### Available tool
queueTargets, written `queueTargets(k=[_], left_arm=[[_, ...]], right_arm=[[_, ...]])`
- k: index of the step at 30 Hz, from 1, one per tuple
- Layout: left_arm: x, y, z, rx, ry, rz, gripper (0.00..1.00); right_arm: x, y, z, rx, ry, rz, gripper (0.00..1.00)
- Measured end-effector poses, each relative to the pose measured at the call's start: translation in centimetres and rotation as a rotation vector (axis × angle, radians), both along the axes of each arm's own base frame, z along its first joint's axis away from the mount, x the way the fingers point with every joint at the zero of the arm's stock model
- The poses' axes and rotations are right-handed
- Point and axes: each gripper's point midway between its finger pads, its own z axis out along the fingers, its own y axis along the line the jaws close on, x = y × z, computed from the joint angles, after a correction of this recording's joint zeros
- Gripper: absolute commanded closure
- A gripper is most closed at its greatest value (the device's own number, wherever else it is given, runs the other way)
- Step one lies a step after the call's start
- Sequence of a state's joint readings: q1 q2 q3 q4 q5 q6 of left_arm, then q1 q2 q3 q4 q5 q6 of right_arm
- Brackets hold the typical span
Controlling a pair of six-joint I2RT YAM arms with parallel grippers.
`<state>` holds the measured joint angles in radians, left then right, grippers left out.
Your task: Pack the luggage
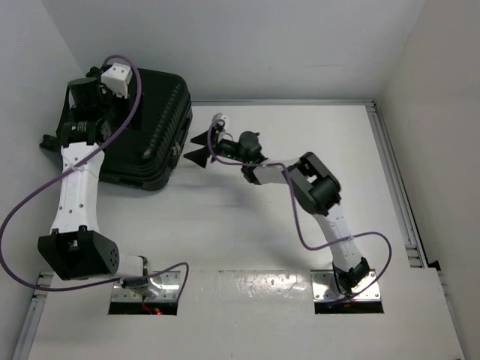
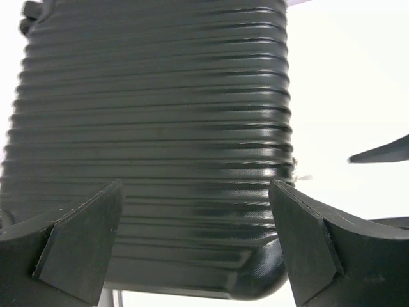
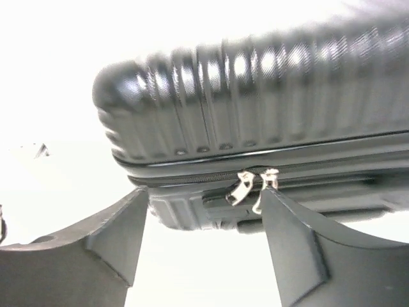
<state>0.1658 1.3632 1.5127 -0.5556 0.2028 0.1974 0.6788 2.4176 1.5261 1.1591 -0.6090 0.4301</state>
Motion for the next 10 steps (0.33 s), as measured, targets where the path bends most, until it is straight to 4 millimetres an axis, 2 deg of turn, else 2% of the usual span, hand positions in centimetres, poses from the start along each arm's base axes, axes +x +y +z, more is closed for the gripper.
queueTargets(k=[1,2,3,5,8,10], left_arm=[[0.2,-0.4,-0.2,0.002,0.009,-0.007,0.00],[0.5,-0.8,-0.3,0.002,0.014,-0.016,0.00],[0.9,-1.2,-0.4,0.001,0.021,-0.027,0.00],[1.8,-2.2,-0.8,-0.007,0.033,-0.046,0.00],[2.8,-3.5,-2.1,-0.047,0.067,-0.060,0.00],[3.4,-4.2,-3.0,-0.073,0.077,-0.069,0.00]], right_arm=[[-0.3,-1.2,0.9,-0.005,-0.003,-0.012,0.26],[-0.5,-3.4,2.5,-0.009,-0.010,-0.037,0.16],[-0.6,-5.3,3.8,-0.015,-0.005,-0.062,0.12],[0.1,-9.4,6.9,-0.016,-0.013,-0.128,0.02],[2.0,-15.9,10.5,-0.045,0.031,-0.255,0.00],[3.2,-20.3,11.8,-0.093,0.066,-0.356,0.00]])
